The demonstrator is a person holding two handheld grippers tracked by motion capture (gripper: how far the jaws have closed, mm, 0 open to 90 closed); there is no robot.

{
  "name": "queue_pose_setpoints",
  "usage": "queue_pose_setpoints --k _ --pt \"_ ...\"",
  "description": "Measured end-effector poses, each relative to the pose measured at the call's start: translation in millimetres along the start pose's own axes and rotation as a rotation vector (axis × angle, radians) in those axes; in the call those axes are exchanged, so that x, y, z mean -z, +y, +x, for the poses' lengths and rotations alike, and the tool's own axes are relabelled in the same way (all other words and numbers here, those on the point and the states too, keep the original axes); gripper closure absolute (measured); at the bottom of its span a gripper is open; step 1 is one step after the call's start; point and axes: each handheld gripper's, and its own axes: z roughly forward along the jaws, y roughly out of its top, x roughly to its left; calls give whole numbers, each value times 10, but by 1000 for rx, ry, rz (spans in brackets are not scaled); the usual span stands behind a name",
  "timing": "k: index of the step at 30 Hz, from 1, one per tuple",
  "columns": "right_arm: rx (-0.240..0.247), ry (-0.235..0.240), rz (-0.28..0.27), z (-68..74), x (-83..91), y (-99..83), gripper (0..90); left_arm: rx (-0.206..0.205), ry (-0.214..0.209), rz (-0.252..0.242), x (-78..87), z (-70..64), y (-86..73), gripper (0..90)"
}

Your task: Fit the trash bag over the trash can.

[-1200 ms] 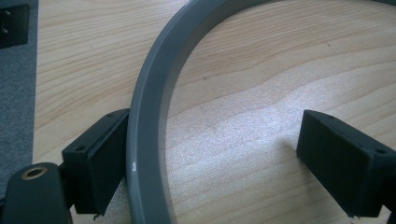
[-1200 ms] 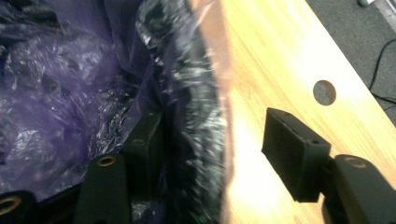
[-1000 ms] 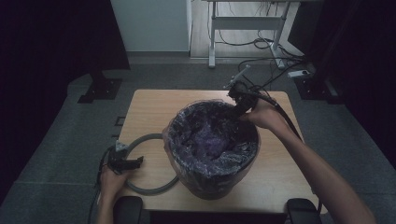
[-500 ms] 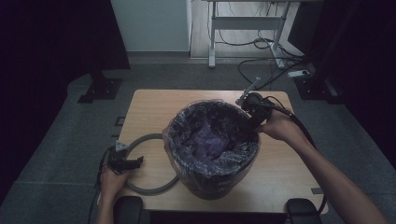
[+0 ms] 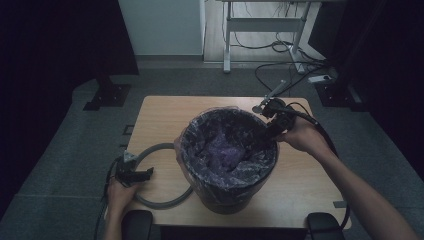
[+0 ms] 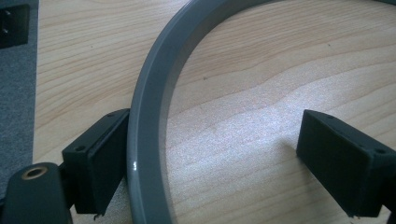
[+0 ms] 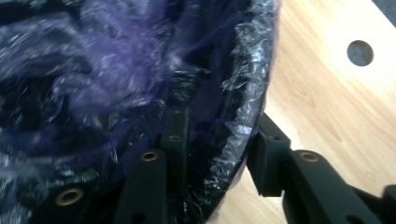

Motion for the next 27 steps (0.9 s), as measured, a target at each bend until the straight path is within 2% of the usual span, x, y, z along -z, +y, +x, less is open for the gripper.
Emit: queue_pose_setpoints --k 4,6,8,12,16,20,21,23,24,26,27 --pt "36 -28 12 -125 -43 97 683 1 0 -1 0 0 0 117" --pt "74 -42 16 -188 -72 153 693 1 0 0 0 0 0 117" --pt "91 -19 7 -265 -104 209 703 0 0 0 0 0 0 117" --pt "170 24 2 -368 -172 348 710 -1 0 0 0 0 0 117" --pt "262 71 11 -437 -232 493 710 0 0 0 0 0 0 117" --pt "336 95 8 -461 -299 639 702 1 0 0 0 0 0 117" --pt "349 86 -2 -455 -314 663 676 1 0 0 0 0 0 117" --pt "339 2 -30 -424 -316 685 433 0 0 0 0 1 0 117" --pt "318 -24 -54 -419 -290 683 361 0 0 1 0 1 0 117" --pt "256 -43 -105 -409 -184 654 254 -1 0 1 0 1 0 117" --pt "234 -55 -128 -396 -116 626 226 -1 0 1 1 2 0 117"
